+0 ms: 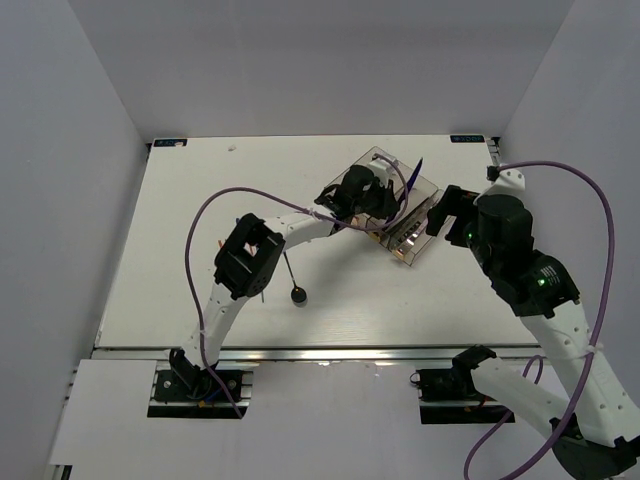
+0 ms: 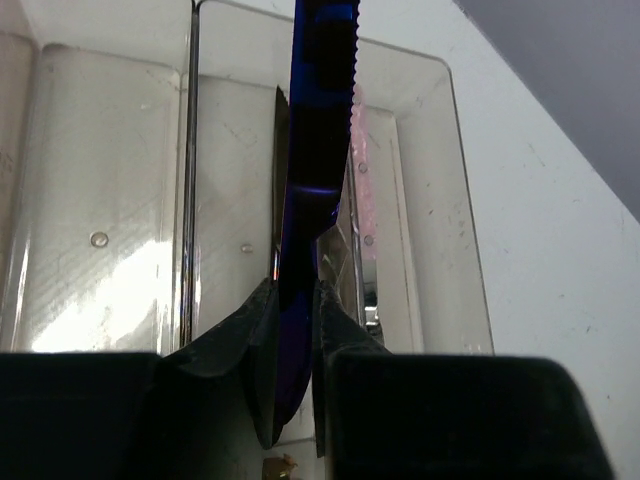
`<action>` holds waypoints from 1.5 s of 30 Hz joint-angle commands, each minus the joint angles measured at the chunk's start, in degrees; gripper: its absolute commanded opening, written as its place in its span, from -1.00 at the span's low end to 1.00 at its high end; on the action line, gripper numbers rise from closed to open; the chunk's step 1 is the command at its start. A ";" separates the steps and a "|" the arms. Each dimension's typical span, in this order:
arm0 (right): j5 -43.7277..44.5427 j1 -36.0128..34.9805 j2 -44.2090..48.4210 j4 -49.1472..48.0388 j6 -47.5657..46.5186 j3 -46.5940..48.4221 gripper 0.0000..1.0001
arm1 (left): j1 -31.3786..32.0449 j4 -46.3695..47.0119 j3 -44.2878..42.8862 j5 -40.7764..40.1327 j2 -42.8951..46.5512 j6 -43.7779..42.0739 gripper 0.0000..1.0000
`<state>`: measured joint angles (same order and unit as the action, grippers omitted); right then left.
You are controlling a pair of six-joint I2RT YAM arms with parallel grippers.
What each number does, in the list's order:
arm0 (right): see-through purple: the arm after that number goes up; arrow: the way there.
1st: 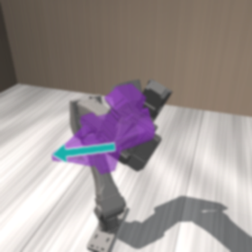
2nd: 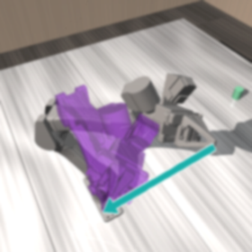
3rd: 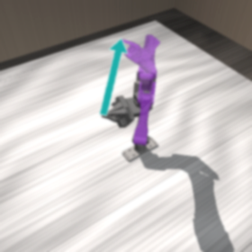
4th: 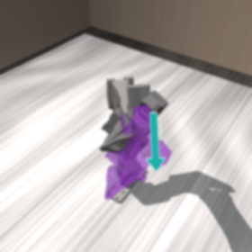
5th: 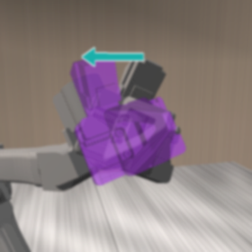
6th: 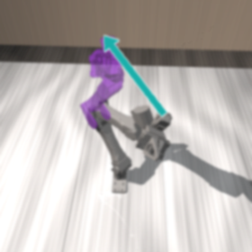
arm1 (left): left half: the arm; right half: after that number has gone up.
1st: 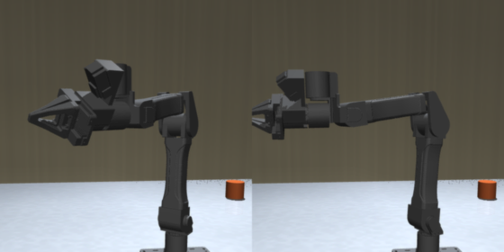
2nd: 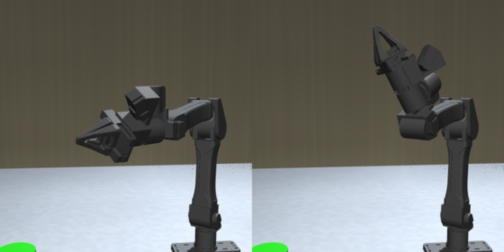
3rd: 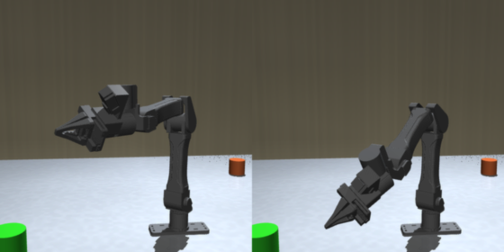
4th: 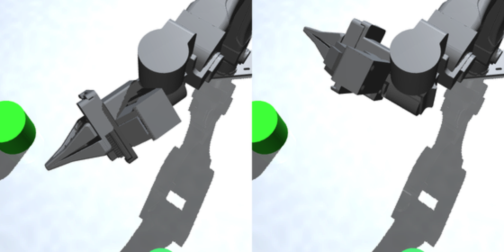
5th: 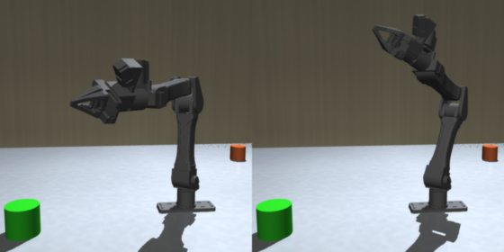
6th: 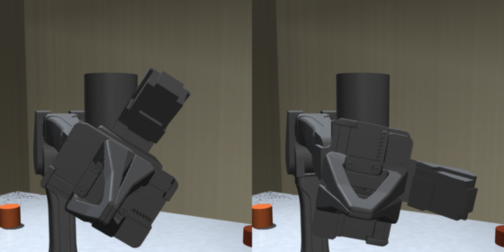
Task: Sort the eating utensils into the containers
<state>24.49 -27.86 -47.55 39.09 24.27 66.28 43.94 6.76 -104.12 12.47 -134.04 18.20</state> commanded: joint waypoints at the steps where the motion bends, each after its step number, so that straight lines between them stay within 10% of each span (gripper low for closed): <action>1: 0.12 0.08 0.62 -1.30 -1.16 0.87 0.79 | 0.09 5.10 2.33 -0.08 6.06 -0.53 -0.67; 9: -1.81 0.08 -0.97 -2.44 -1.42 0.87 0.79 | 0.35 5.45 4.61 -1.65 13.70 1.93 0.96; 13: -6.89 0.08 -0.70 -6.82 -1.77 0.60 0.79 | 0.27 0.72 9.27 -16.37 22.57 2.45 0.96; 19: -18.94 -1.49 -14.98 -11.84 -0.02 -0.19 0.79 | -2.80 -30.85 19.27 -57.18 41.20 16.03 0.96; 27: -11.15 -21.43 -43.39 -13.43 2.09 12.88 0.78 | -18.72 -57.38 39.15 -65.98 69.21 30.41 0.96; 37: -6.74 -30.68 -73.88 -5.09 4.82 34.24 0.09 | -18.81 -51.26 54.55 -65.48 94.29 20.58 0.96; 45: -6.13 -31.03 -80.85 -3.32 6.14 35.67 -0.19 | -18.81 -49.30 55.60 -62.74 92.47 17.93 0.96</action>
<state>16.56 -58.98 -128.03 33.21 29.17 100.86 24.93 -43.57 -48.56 -51.79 -39.05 37.91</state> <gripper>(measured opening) 0.414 0.982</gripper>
